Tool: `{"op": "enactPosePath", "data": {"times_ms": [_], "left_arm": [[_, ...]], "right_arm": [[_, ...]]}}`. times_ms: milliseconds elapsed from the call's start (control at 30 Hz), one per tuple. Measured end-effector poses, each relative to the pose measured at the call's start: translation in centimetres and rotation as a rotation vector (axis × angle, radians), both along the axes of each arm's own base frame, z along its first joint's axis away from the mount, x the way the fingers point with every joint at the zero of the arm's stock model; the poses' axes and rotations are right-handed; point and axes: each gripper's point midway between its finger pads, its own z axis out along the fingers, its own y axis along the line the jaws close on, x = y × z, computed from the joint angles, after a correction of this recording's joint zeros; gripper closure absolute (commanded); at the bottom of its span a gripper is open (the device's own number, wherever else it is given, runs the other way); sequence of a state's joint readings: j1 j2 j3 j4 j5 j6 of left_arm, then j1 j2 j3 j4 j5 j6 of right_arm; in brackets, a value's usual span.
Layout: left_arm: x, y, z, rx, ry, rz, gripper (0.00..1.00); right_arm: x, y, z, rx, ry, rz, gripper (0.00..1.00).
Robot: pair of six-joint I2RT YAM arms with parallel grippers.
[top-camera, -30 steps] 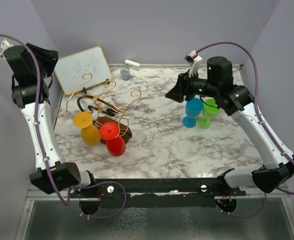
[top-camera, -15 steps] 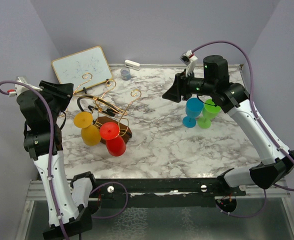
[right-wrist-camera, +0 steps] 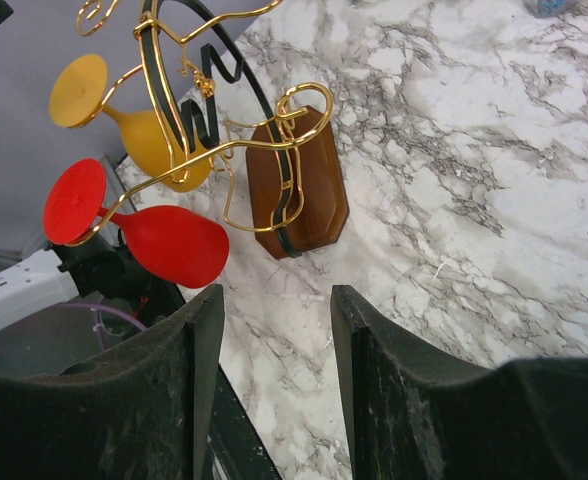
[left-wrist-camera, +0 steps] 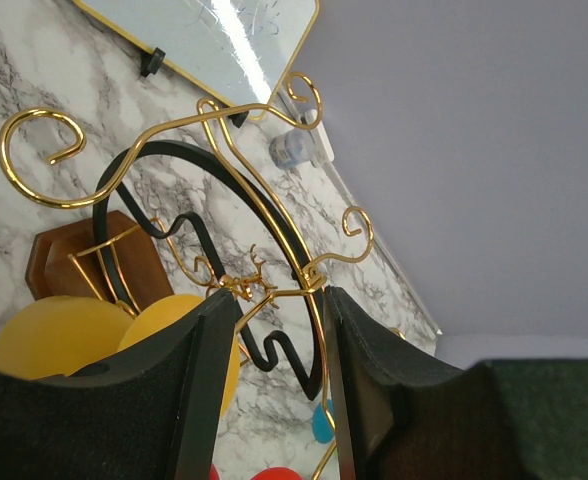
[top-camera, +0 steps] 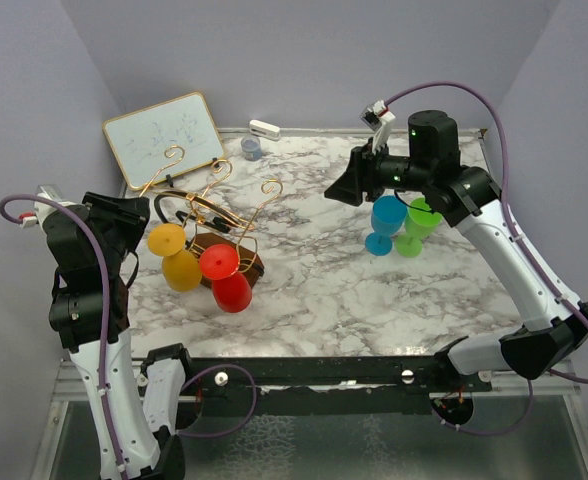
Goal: Take the wine glass off the wine glass rack
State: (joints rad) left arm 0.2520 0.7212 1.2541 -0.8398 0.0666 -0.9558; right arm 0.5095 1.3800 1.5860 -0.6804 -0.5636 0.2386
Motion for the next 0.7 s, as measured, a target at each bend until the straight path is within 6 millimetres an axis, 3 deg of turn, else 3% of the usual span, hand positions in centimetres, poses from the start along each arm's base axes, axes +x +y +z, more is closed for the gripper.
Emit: {"op": "enactPosePath", "data": {"times_ms": [700], "left_arm": [[-3.2,-0.6,-3.8,-0.002,0.087,0.010,0.57]], "right_arm": [[-0.4,-0.1,0.5,0.009,-0.007,0.002,0.52]]}}
